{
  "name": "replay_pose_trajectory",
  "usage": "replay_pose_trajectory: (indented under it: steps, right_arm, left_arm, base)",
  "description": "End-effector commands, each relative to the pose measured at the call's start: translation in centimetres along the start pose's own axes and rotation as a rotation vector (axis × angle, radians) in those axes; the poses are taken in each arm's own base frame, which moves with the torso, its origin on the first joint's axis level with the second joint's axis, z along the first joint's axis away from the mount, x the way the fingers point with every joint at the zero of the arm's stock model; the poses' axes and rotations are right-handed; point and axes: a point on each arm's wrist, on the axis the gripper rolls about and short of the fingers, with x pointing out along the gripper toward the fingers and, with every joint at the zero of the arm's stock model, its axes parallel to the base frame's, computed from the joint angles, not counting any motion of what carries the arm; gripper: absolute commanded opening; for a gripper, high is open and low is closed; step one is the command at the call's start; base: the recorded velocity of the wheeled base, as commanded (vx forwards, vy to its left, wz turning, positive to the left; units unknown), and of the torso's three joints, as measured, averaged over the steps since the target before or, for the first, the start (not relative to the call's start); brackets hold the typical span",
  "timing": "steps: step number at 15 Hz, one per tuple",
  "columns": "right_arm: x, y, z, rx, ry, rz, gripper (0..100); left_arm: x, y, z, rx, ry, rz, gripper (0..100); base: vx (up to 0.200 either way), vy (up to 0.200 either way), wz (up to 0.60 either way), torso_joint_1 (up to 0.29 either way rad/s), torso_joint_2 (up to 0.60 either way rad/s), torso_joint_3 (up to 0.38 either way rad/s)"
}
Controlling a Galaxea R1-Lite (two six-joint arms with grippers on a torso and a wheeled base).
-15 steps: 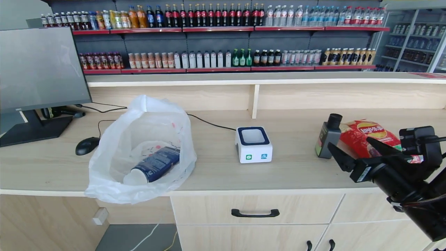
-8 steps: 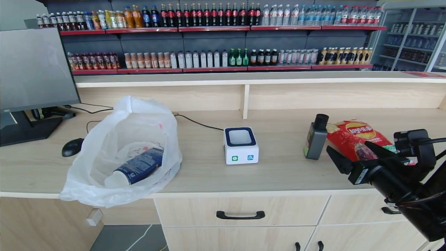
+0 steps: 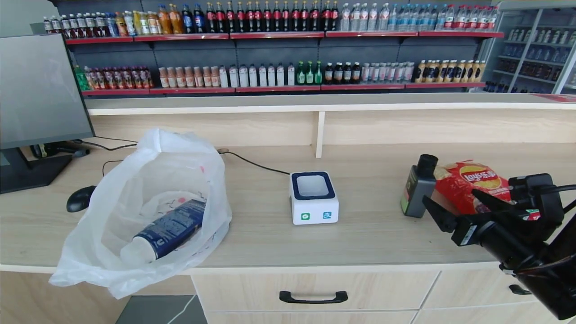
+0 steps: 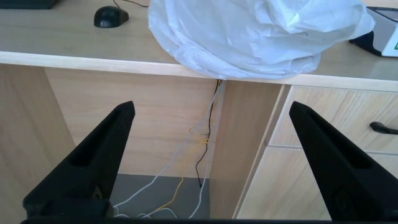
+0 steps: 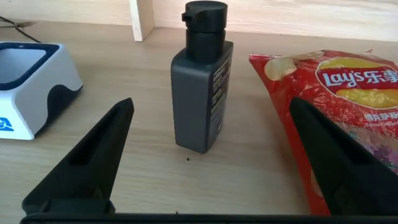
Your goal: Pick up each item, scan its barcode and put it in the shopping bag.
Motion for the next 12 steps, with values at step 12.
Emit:
replay_pose_trajectory:
  steps: [12]
  right_arm:
    - [0.7, -2.4, 0.8, -0.036, -0.043, -0.113, 100]
  left_arm:
    - [0.0, 0.0, 0.0, 0.004, -0.001, -0.002, 100]
  base:
    - [0.000, 0.000, 0.00, 0.000, 0.00, 0.000]
